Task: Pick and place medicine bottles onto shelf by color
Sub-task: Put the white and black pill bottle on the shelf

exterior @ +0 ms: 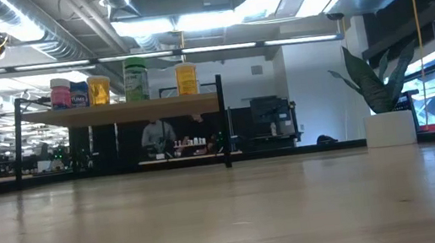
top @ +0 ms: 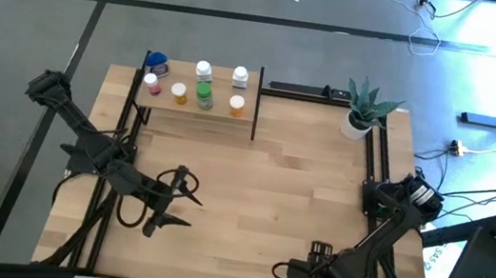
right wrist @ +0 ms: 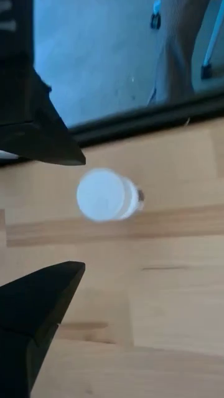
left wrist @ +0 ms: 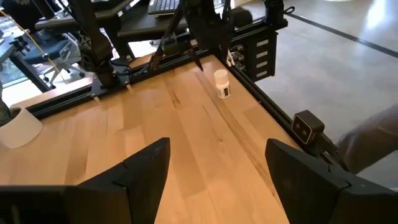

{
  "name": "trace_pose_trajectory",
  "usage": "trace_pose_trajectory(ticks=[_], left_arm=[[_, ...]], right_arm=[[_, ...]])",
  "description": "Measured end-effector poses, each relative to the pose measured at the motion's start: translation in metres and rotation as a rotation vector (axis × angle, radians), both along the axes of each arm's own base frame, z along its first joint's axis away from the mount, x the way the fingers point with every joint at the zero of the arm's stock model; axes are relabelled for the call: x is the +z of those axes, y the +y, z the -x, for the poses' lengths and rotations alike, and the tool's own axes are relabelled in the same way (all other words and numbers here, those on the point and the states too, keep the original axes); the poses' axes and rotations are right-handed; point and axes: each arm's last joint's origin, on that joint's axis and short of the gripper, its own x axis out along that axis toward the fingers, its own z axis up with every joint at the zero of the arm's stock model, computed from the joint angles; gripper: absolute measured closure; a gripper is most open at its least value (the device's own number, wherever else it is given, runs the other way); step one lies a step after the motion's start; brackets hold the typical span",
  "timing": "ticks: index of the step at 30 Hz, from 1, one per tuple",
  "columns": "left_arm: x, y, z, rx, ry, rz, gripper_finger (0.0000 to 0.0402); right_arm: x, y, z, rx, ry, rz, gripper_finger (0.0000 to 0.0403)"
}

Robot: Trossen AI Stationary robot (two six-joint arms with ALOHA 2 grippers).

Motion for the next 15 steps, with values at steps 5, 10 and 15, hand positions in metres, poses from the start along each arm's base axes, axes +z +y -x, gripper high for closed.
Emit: trace_pose_trajectory(ticks=[5, 10, 15], left_arm=[[0.0, 0.0, 0.0, 0.001, 0.0, -0.001, 0.0143], [0.0, 0.0, 0.0, 0.001, -0.001, -0.001, 0.0143], [0.0, 0.0, 0.0, 0.001, -0.001, -0.001, 0.0143]], right_arm=[[-0.014, 0.0, 0.0, 0.001, -0.017, -0.021, 0.0136], [-0.023, 0.0, 0.0, 0.001, -0.028, -0.035, 0.0136], [-0.03, 0.0, 0.001, 0.002, -0.033, -0.041, 0.0136]])
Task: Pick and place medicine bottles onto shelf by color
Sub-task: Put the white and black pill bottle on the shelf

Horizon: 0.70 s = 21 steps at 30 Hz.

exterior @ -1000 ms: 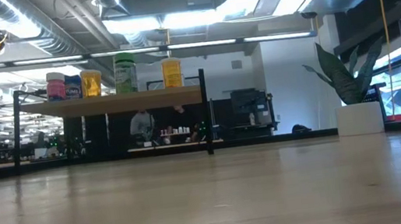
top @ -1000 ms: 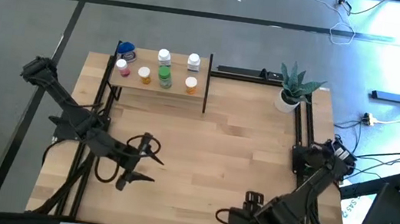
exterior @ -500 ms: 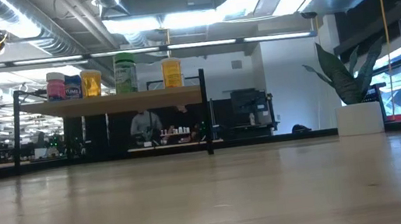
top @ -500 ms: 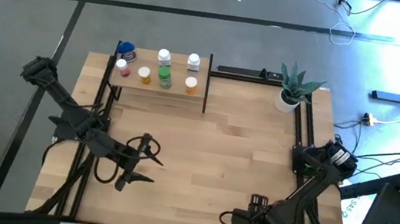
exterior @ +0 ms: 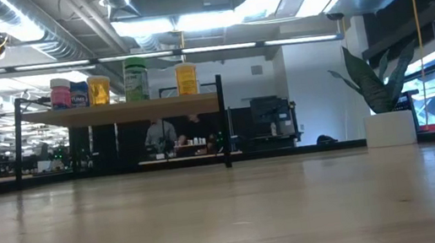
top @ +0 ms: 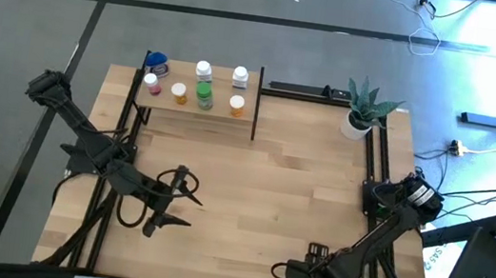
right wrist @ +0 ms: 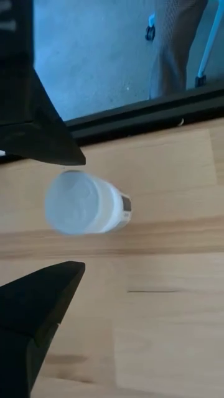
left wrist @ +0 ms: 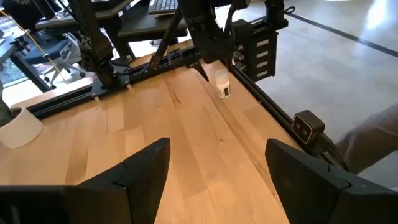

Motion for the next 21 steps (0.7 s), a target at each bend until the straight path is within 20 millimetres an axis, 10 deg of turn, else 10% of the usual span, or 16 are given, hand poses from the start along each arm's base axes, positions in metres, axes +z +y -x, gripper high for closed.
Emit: trace_pose_trajectory(ticks=[21], left_arm=[[0.0, 0.0, 0.0, 0.0, 0.0, -0.001, 0.0143]], right_arm=[[-0.016, -0.001, 0.0, -0.005, -0.028, -0.033, 0.0136]])
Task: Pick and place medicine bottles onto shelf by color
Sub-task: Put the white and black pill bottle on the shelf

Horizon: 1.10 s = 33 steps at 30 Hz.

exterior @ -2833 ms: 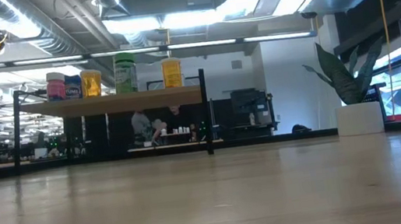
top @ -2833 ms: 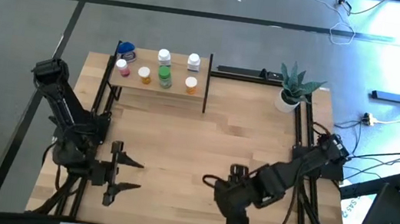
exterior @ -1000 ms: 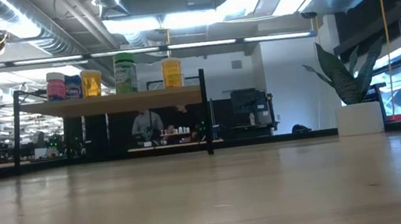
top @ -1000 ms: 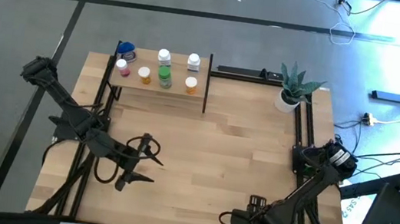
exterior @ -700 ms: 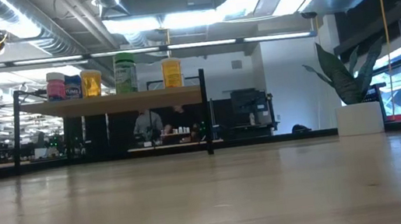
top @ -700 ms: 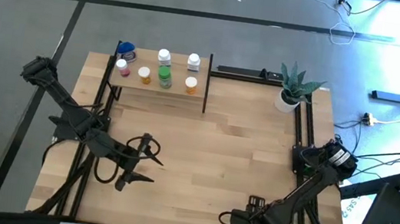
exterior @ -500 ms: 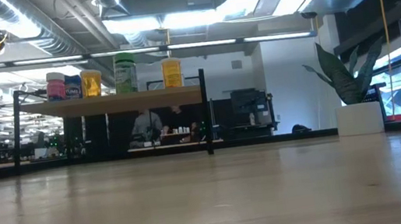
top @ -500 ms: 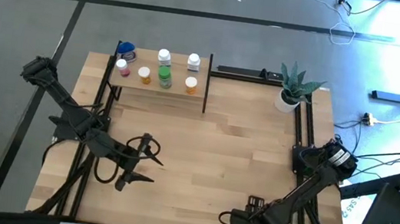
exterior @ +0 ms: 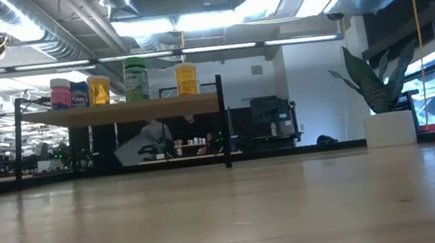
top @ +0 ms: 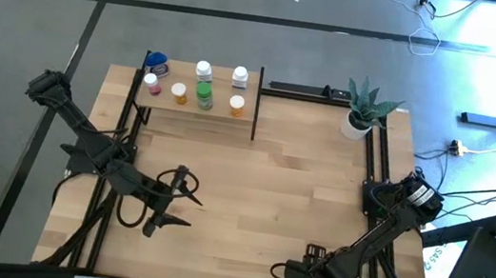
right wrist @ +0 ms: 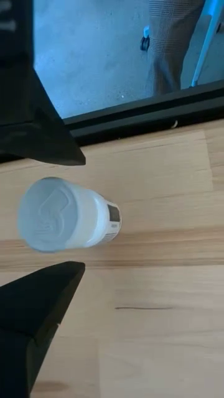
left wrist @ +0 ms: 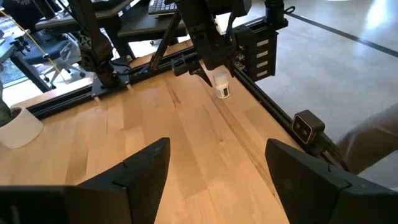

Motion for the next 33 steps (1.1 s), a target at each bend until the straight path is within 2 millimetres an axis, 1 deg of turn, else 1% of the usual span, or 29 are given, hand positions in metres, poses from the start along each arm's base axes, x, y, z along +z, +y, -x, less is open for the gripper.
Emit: trace_pose_trajectory(ticks=[5, 16, 20, 28, 30, 33], left_arm=[[-0.0001, 0.0, 0.0, 0.0, 0.0, 0.0, 0.0143], [-0.0001, 0.0, 0.0, 0.0, 0.0, 0.0, 0.0143], [-0.0001, 0.0, 0.0, 0.0, 0.0, 0.0, 0.0143], [-0.0001, 0.0, 0.0, 0.0, 0.0, 0.0, 0.0143], [-0.0001, 0.0, 0.0, 0.0, 0.0, 0.001, 0.0143], [-0.0001, 0.0, 0.0, 0.0, 0.0, 0.0, 0.0143]], right_arm=[[0.0004, 0.0015, -0.0014, -0.005, -0.014, -0.016, 0.0136], [0.0003, 0.0007, -0.0012, -0.087, -0.008, -0.006, 0.014], [0.0002, 0.0002, -0.0007, -0.108, 0.002, -0.003, 0.0163], [0.0001, -0.0002, -0.0003, -0.109, 0.006, 0.002, 0.0237], [0.0002, -0.0004, -0.0002, -0.112, 0.008, 0.004, 0.0248], [0.0003, -0.0007, -0.0005, -0.138, 0.001, 0.01, 0.0248]])
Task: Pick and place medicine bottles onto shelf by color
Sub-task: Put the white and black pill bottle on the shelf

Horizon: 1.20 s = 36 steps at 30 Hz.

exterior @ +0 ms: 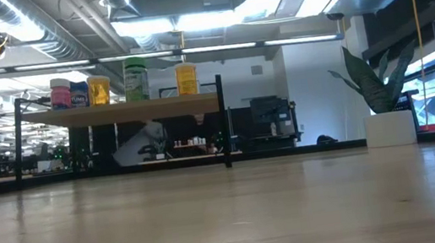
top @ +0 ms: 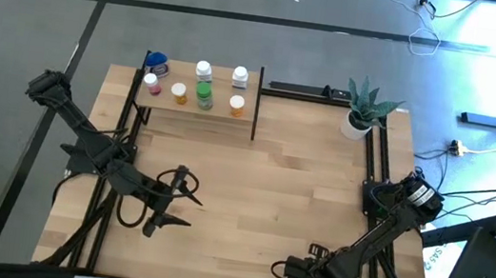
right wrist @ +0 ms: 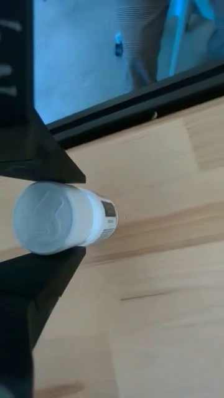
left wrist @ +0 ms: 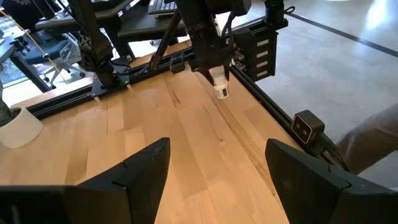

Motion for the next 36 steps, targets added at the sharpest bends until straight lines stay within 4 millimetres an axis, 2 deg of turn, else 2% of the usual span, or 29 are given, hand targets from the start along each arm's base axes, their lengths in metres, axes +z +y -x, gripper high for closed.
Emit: trace_pose_trajectory(ticks=[6, 12, 19, 25, 31, 36], left_arm=[[0.0, 0.0, 0.0, 0.0, 0.001, 0.001, 0.0143], [0.0, 0.001, 0.0, 0.03, -0.003, 0.0, 0.0143], [-0.002, 0.003, 0.0, 0.127, 0.014, 0.038, 0.0143], [-0.008, 0.005, 0.002, 0.166, 0.088, 0.107, 0.0143], [-0.011, 0.008, 0.004, 0.245, 0.118, 0.174, 0.0143], [-0.01, 0.009, 0.005, 0.25, 0.118, 0.203, 0.0143]], right_arm=[[0.0, -0.003, -0.001, -0.105, -0.039, 0.055, 0.0236], [0.0, -0.006, -0.007, -0.146, -0.102, 0.084, 0.0247], [0.016, -0.026, -0.038, -0.201, -0.141, 0.068, 0.0242], [0.047, -0.048, -0.075, -0.158, -0.242, 0.046, 0.0245], [0.097, -0.068, -0.108, -0.083, -0.422, 0.046, 0.0243], [0.136, -0.086, -0.125, -0.01, -0.564, 0.107, 0.0243]])
